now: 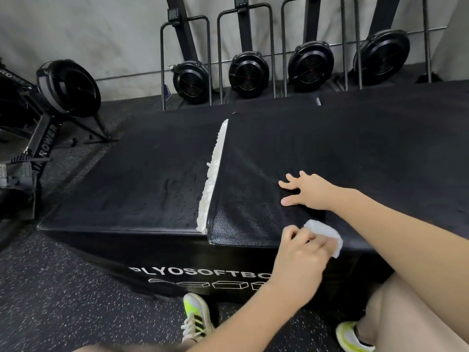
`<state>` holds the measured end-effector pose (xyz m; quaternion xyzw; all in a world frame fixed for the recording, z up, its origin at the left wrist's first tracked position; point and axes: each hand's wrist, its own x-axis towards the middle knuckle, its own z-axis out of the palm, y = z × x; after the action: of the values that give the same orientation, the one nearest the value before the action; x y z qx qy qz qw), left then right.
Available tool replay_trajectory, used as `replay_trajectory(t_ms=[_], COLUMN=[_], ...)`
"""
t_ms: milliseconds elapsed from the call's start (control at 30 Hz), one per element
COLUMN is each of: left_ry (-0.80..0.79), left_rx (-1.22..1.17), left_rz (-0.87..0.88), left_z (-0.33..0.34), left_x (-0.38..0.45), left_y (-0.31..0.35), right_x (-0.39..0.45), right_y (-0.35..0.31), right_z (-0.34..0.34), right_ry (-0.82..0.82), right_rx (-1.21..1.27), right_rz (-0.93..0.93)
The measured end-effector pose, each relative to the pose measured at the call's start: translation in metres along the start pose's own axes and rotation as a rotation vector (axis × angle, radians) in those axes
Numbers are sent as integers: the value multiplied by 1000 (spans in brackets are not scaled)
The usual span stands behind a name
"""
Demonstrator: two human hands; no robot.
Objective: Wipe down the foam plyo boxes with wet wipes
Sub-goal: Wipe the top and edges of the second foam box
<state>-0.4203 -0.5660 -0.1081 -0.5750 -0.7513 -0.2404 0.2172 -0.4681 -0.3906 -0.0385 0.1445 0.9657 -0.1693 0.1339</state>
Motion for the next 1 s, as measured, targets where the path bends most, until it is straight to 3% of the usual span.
replay_trajectory(t_ms=[100, 167, 300, 433, 500, 567, 667, 733, 900, 1000], left_ry=[-55, -68, -102, -187, -262, -275, -269, -322, -848, -966], left_rx=[-10, 0, -23, -376, -572, -684, -559, -389, -60, 2], left_rz=[-30, -150, -374, -499, -603, -598, -587, -615, -534, -476], left_z=[-5, -16, -32, -41, -49, -57, -71, -81, -84, -78], left_x=[-1, -5, 9, 30, 33, 27, 23, 31, 69, 82], left_y=[-10, -29, -60, -59, -61, -70, -94, -116, -155, -161], right_x=[-1, -4, -20, -52, -68, -82, -92, -87, -81, -79], right_y=[9, 17, 19, -1, -7, -10, -17, -19, -24, -24], right_z=[2, 5, 4, 9, 16, 22, 29, 32, 33, 35], right_ry=[3, 25, 259, 479, 477, 392, 281, 289, 243, 217], right_rx=[84, 171, 373, 505, 497, 454, 270, 234, 88, 70], right_rz=[-15, -23, -26, -90, -150, -179, -176, -209, -278, -352])
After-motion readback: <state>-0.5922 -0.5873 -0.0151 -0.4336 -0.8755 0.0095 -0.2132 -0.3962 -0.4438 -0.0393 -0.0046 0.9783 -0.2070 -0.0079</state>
